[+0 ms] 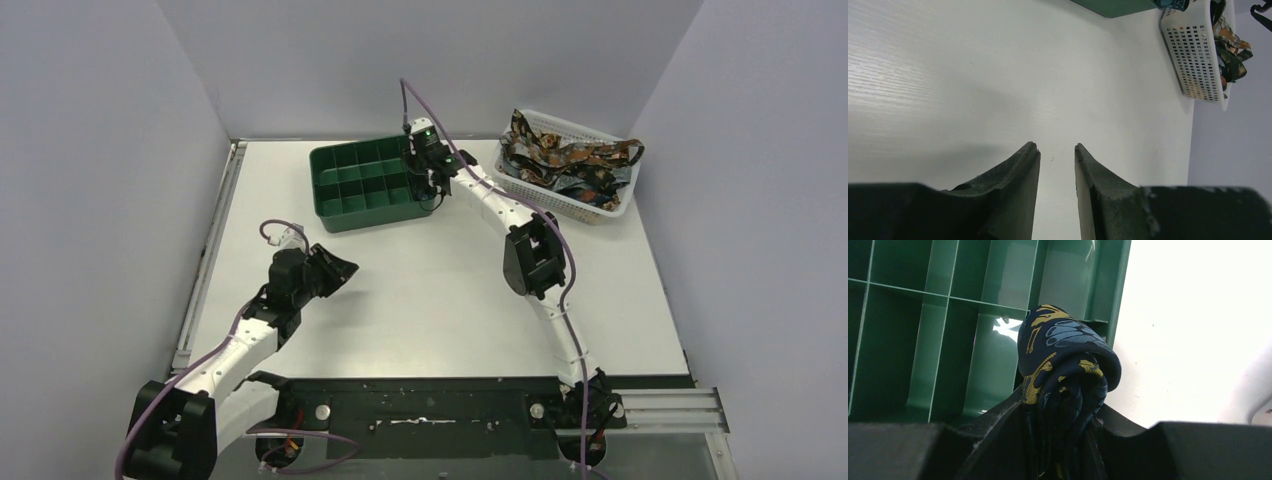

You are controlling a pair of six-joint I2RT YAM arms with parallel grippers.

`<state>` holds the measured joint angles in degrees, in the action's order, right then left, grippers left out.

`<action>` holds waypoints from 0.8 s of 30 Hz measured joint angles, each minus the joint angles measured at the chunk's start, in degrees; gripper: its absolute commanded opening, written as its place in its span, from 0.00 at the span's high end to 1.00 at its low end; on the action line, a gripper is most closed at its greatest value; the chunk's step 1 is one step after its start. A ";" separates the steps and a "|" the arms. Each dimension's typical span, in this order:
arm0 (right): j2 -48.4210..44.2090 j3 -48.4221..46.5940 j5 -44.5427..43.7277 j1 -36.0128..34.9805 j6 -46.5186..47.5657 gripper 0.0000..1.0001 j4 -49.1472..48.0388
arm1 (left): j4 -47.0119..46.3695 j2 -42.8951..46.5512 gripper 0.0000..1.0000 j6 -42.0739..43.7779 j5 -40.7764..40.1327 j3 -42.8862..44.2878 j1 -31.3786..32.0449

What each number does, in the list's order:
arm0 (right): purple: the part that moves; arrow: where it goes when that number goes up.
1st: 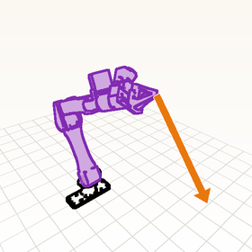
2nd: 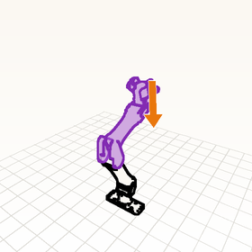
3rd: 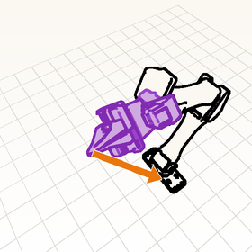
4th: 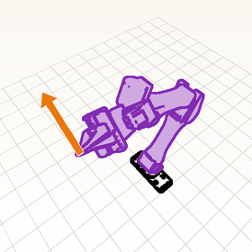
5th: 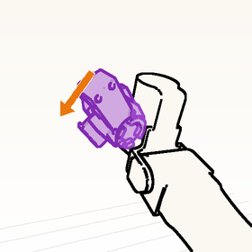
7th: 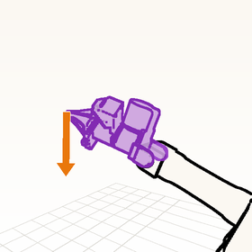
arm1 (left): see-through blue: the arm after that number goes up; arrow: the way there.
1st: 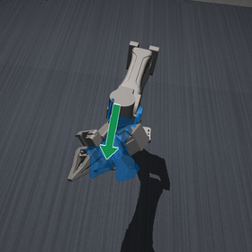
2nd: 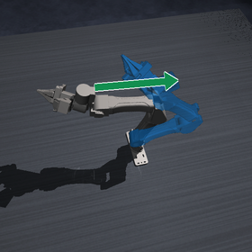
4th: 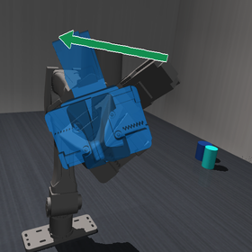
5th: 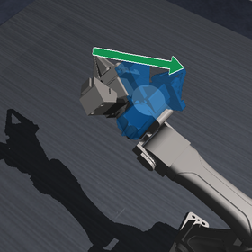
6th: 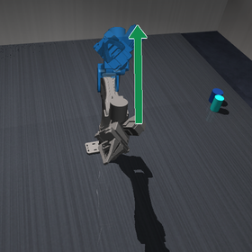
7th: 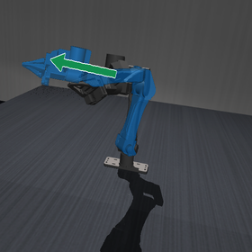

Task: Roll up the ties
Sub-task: Place the tie in the storage box.

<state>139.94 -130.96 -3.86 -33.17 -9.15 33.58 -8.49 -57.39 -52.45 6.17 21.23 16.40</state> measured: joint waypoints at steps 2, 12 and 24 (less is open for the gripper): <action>0.66 -0.81 0.00 -0.20 0.61 0.80 0.52 | -0.07 0.00 0.70 0.00 0.15 0.00 0.00; 4.24 -5.40 0.66 -0.20 1.70 0.81 7.91 | -0.55 0.09 0.70 -0.02 0.63 -0.46 -0.52; 5.05 -6.82 -0.02 -0.20 1.46 0.76 12.50 | -2.08 -0.83 0.70 -0.57 2.16 -1.14 -0.76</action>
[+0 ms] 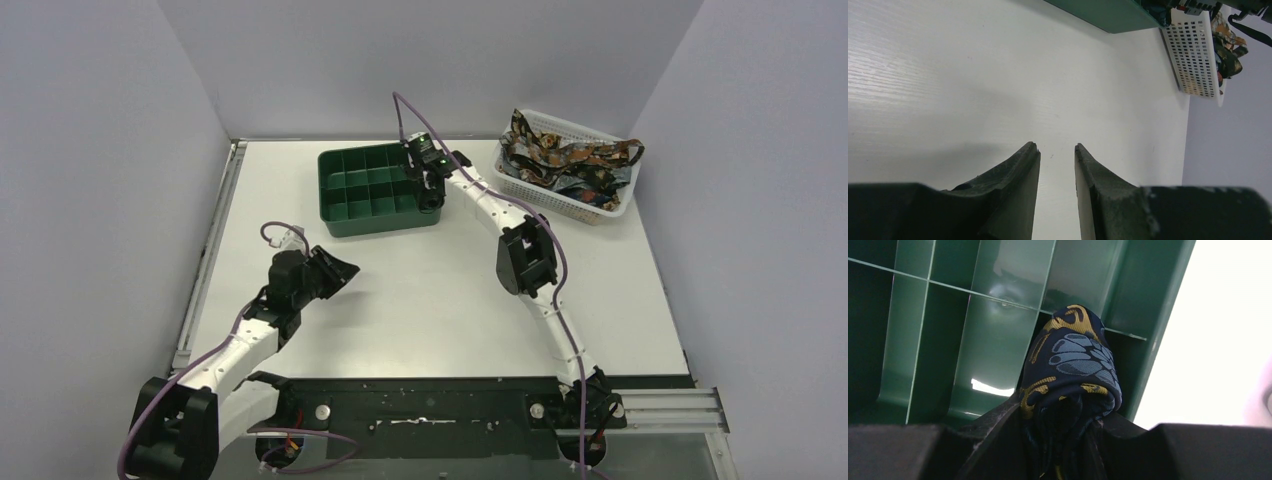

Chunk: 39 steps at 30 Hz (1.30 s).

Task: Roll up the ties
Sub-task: Place the tie in the storage box.

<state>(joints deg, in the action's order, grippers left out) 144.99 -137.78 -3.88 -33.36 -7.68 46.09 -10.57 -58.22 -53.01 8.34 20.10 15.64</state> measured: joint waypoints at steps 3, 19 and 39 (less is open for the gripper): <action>0.83 -0.44 0.22 -0.07 0.46 0.74 -0.13 | -0.13 -0.24 0.70 -0.31 0.11 -0.15 0.00; 0.39 -3.50 -1.07 0.00 3.26 0.32 1.36 | -2.67 -2.12 0.70 -0.72 0.92 -0.46 0.00; -0.09 -2.89 1.25 -0.15 4.55 0.11 3.69 | -5.27 -3.52 0.70 -1.92 2.45 -1.86 0.00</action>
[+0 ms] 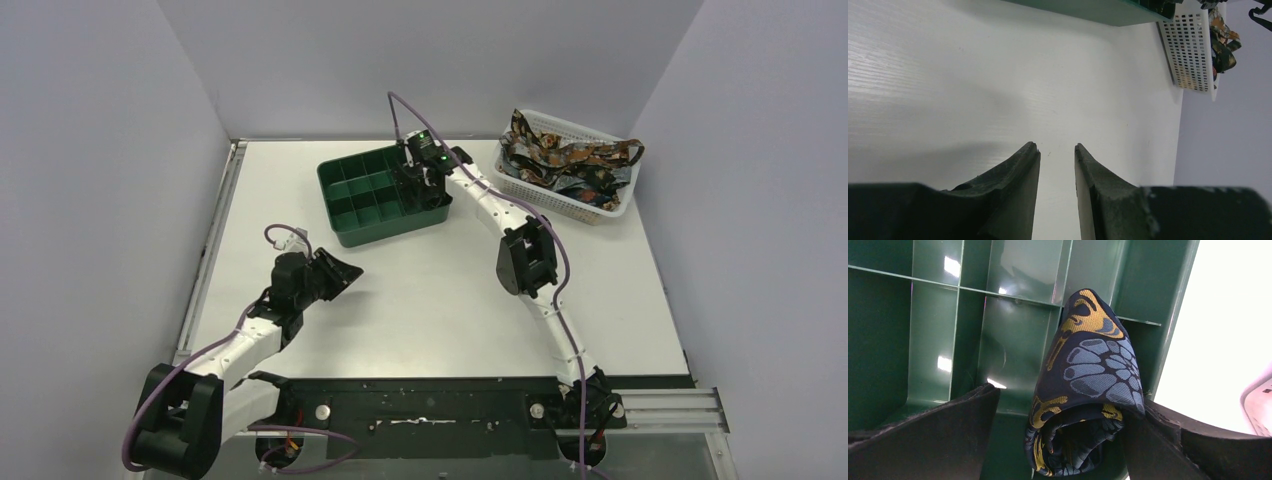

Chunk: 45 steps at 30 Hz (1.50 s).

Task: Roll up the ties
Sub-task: Place the tie in the storage box, then reset both arms

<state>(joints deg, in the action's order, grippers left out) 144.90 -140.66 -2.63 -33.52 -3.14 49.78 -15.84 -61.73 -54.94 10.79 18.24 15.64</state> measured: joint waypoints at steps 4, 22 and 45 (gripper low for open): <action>-0.31 0.00 -0.22 -0.28 0.26 0.08 0.02 | -0.35 0.00 0.70 -0.02 0.02 0.00 0.00; -10.19 5.01 -1.75 -0.33 0.83 0.16 -3.65 | 0.61 1.42 0.67 0.42 -0.04 0.00 0.00; -15.04 14.14 1.46 1.92 0.28 0.07 -8.46 | 14.99 7.21 0.19 11.19 -4.42 11.21 -0.07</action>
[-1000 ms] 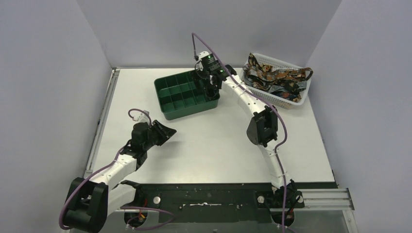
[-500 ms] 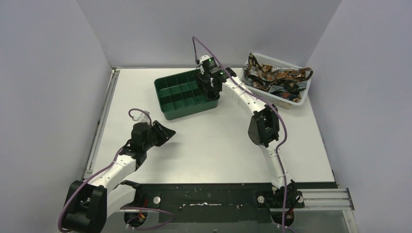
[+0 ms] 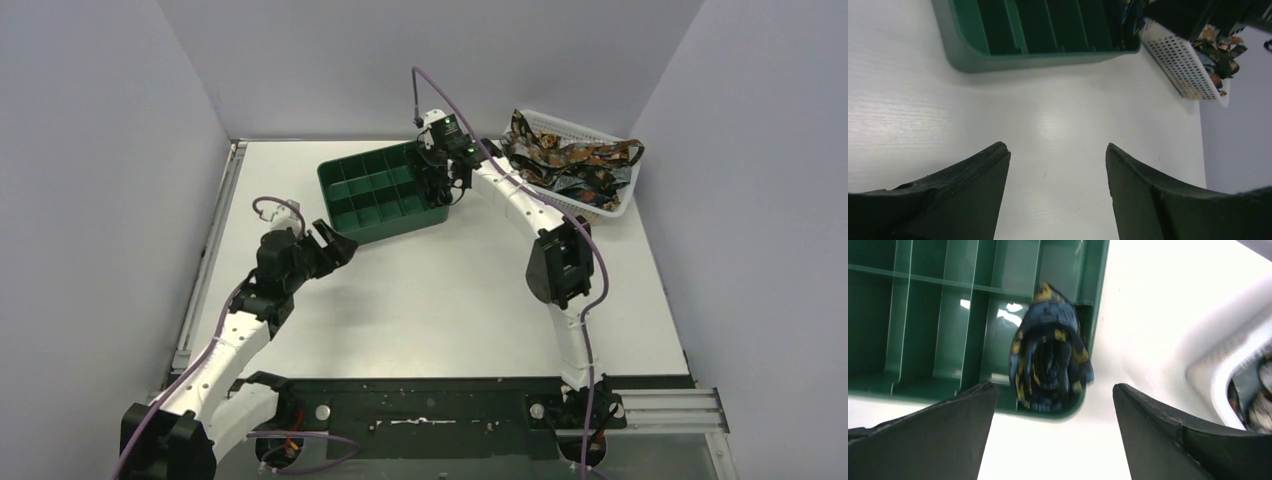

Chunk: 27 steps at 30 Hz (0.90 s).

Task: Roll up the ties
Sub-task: Reset both arms

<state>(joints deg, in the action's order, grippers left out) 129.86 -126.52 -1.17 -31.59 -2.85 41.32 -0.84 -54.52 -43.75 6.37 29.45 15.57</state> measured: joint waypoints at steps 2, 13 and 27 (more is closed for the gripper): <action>-4.94 6.10 0.09 0.33 -0.48 0.01 -1.16 | 3.19 0.98 0.05 2.38 -1.70 3.98 0.02; -49.03 48.52 -3.02 8.79 -6.82 0.00 -17.05 | 21.24 4.28 0.03 15.65 -19.12 22.75 0.00; -81.77 79.38 -13.60 10.51 -14.40 0.00 -21.33 | 29.09 6.23 0.03 23.17 -28.00 25.14 0.00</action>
<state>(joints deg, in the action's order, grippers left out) 48.10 -47.13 -14.76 -21.08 -17.26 19.99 28.25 -48.29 -20.58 -21.63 54.59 15.57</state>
